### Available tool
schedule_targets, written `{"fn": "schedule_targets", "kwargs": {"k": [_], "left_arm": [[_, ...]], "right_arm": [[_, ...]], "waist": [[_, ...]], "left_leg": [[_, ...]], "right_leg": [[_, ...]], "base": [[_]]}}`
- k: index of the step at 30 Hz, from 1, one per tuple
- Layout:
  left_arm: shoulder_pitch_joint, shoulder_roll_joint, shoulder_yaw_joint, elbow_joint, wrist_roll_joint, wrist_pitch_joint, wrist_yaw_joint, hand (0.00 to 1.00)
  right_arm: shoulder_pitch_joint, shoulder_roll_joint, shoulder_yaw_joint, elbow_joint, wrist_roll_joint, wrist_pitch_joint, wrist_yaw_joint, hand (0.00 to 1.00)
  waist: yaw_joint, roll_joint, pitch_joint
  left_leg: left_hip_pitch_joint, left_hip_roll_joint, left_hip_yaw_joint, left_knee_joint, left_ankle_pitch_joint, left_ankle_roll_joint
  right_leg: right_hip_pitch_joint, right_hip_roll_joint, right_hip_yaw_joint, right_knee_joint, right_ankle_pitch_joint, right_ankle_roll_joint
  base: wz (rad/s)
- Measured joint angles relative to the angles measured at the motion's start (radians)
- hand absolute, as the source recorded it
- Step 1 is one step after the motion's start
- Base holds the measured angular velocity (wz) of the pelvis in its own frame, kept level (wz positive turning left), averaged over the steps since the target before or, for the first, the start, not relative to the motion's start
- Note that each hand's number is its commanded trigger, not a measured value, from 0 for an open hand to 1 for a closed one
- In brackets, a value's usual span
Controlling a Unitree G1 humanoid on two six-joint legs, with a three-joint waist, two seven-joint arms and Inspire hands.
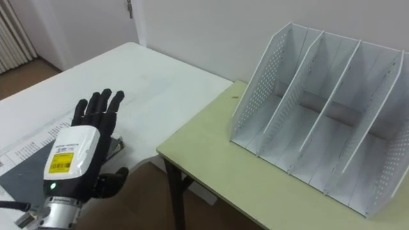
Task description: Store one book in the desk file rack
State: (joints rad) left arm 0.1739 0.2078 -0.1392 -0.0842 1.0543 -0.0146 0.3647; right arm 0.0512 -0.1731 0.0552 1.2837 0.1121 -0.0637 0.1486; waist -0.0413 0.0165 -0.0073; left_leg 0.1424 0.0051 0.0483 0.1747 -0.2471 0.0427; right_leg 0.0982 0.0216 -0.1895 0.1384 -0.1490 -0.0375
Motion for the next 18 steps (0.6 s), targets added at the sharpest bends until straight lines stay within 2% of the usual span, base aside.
{"fn": "schedule_targets", "kwargs": {"k": [5,11,18], "left_arm": [[0.0,0.0,0.03,0.054,0.003,0.02,0.0,0.0],[0.026,-0.003,0.047,0.079,0.006,0.057,-0.028,0.0],[0.068,-0.003,0.05,0.144,0.003,0.1,-0.03,0.0]], "right_arm": [[0.005,-0.002,-0.002,-0.002,0.0,0.001,-0.004,0.0],[0.009,-0.003,-0.001,-0.018,0.0,0.016,-0.004,0.0],[0.01,-0.005,0.0,-0.027,-0.005,0.035,-0.006,0.0]], "waist": [[0.014,-0.001,0.0049],[0.021,0.001,0.001],[0.025,0.0,0.001]], "left_leg": [[0.003,-0.002,0.001,0.0,0.0,0.0],[-0.004,-0.002,-0.003,-0.004,0.0,0.0],[0.004,-0.001,-0.003,0.003,0.0,0.0]], "right_leg": [[0.005,-0.001,-0.002,-0.003,0.0,0.001],[-0.001,0.0,-0.007,-0.003,0.0,0.001],[0.009,-0.001,-0.004,-0.003,0.0,0.001]], "base": [[0.01],[0.0],[-0.03]]}}
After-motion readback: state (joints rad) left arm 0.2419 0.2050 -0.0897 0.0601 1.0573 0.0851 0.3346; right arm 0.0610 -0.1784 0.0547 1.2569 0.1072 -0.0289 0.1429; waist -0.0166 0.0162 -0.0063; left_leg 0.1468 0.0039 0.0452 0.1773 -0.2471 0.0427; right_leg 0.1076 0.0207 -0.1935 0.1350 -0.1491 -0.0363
